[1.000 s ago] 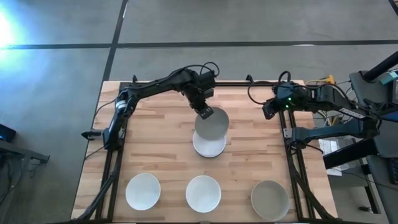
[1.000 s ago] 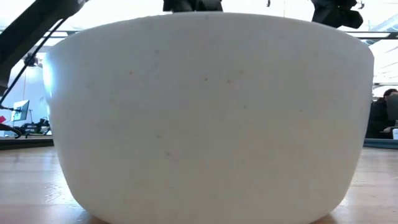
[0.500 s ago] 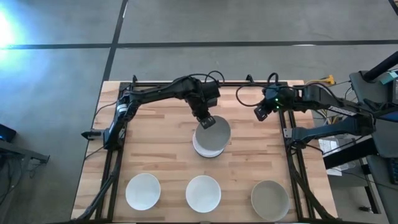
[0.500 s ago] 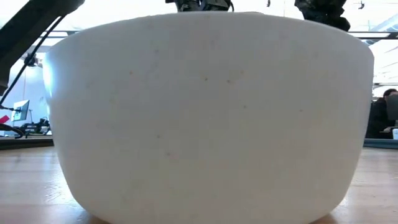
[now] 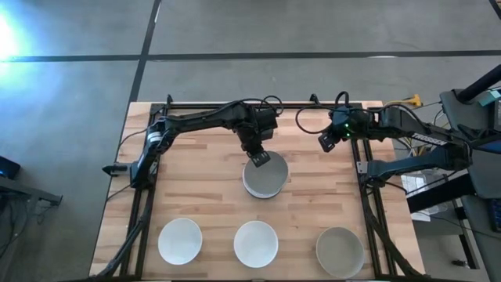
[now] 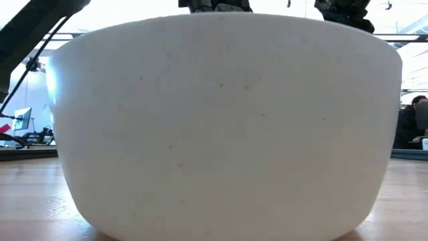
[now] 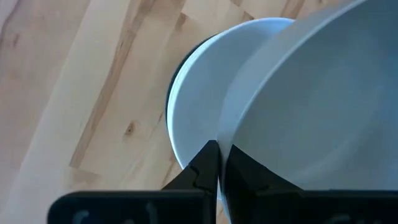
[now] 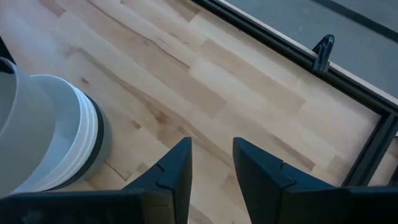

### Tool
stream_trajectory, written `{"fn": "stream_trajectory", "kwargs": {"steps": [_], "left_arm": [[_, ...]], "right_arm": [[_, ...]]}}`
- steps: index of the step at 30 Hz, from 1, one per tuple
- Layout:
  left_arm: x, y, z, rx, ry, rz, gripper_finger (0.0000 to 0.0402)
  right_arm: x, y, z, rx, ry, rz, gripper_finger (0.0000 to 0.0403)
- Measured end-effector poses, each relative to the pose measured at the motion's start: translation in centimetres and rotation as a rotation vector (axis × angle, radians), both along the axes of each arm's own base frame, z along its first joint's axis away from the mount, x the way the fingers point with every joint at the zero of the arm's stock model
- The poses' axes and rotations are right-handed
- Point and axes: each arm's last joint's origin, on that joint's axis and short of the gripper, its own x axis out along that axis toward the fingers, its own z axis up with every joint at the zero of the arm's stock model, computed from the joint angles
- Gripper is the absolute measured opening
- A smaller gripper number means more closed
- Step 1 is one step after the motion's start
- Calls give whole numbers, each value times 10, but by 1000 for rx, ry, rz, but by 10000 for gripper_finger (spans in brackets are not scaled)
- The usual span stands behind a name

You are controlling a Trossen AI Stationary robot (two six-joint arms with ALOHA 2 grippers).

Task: Nest bowls inside each other
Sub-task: Stack the gray bowl on the white bowl

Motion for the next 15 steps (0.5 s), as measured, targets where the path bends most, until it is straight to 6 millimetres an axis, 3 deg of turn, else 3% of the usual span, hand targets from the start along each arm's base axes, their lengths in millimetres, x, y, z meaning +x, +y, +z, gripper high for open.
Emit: {"fn": "stream_trajectory", "kwargs": {"steps": [10, 15], "left_arm": [[2, -2, 0, 8, -10, -4, 0], [7, -7, -11, 4, 23, -22, 0]], "right_arm": [[0, 0, 0, 3, -5, -6, 111], [0, 0, 0, 3, -6, -6, 111]]}}
